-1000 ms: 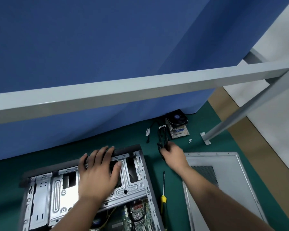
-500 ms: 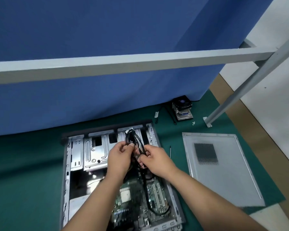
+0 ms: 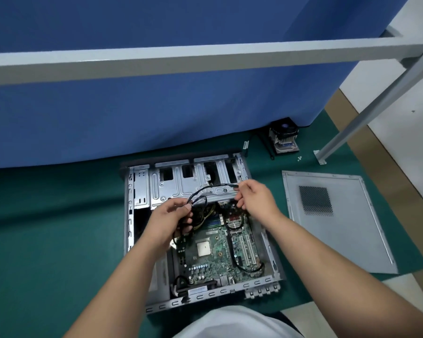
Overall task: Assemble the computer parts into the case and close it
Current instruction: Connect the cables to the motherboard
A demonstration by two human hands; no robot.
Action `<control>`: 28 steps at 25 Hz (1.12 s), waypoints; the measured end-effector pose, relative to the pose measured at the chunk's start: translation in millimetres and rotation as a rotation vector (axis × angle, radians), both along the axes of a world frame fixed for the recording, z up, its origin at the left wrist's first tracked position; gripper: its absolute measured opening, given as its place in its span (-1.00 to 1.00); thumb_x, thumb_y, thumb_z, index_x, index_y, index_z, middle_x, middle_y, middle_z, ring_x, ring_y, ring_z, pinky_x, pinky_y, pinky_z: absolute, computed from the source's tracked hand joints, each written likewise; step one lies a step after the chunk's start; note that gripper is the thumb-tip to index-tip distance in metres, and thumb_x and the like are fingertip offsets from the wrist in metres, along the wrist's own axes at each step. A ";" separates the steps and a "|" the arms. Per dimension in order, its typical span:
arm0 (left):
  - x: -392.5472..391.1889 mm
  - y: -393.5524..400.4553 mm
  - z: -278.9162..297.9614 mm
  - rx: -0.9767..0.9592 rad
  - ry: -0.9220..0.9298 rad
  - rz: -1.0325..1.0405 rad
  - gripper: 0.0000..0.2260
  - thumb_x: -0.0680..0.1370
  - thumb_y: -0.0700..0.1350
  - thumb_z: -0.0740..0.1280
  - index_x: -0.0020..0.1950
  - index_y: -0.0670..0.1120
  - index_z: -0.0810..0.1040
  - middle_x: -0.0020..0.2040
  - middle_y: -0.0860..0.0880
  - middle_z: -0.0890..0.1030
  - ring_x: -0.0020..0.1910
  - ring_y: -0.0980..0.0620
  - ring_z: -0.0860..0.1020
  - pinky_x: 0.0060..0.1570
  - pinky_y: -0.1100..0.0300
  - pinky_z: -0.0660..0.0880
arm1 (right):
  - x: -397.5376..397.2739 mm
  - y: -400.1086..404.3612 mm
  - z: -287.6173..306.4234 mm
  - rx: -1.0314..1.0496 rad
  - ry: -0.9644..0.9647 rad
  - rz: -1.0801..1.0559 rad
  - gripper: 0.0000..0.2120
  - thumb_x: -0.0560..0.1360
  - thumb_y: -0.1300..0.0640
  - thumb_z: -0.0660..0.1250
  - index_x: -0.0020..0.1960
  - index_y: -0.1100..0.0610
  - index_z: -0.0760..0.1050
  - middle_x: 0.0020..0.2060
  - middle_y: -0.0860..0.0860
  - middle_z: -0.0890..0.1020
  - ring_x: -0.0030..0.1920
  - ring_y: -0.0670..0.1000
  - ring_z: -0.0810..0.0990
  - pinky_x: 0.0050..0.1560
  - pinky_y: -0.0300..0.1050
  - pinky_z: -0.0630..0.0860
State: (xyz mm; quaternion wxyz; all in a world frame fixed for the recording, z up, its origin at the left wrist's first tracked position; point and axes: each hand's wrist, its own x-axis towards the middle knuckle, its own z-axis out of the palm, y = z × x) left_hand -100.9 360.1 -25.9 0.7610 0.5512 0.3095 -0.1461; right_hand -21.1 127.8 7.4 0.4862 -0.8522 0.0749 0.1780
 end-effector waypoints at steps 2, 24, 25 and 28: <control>-1.9 3.5 0.6 -0.059 0.011 -0.065 -0.93 0.61 -0.23 0.40 0.06 -0.11 0.63 -0.20 -0.12 0.61 -0.36 0.01 0.51 -0.39 0.15 0.49 | 2.7 0.6 0.2 0.020 0.015 -0.058 -0.81 0.70 0.16 0.17 0.05 0.06 0.56 -0.26 -0.04 0.65 -0.35 -0.13 0.56 -0.22 -0.16 0.53; 21.3 -10.6 24.5 -0.733 0.026 0.243 -0.84 0.71 -0.14 0.15 0.00 -0.17 0.42 -0.33 -0.01 0.43 -0.47 0.15 0.24 -0.50 0.33 0.26 | -36.8 33.5 -10.3 0.751 0.426 -0.200 -0.75 0.66 0.31 0.25 0.32 0.22 0.48 0.18 0.18 0.69 0.16 0.11 0.70 0.17 -0.06 0.62; 21.7 -10.9 24.4 -0.742 0.037 0.248 -0.82 0.72 -0.14 0.15 -0.02 -0.18 0.43 -0.35 0.00 0.41 -0.48 0.15 0.23 -0.51 0.33 0.26 | -39.0 33.9 -11.5 0.721 0.439 -0.161 -0.74 0.66 0.30 0.23 0.33 0.21 0.49 0.19 0.15 0.69 0.17 0.10 0.69 0.19 -0.03 0.62; 21.3 -11.2 24.5 -0.688 0.034 0.221 -0.87 0.71 -0.18 0.15 0.01 -0.17 0.41 -0.32 -0.04 0.46 -0.49 0.14 0.25 -0.52 0.32 0.25 | -40.8 35.2 -12.0 0.788 0.468 -0.094 -0.64 0.62 0.20 0.28 0.41 0.16 0.45 0.22 0.09 0.68 0.24 0.11 0.65 0.28 0.08 0.57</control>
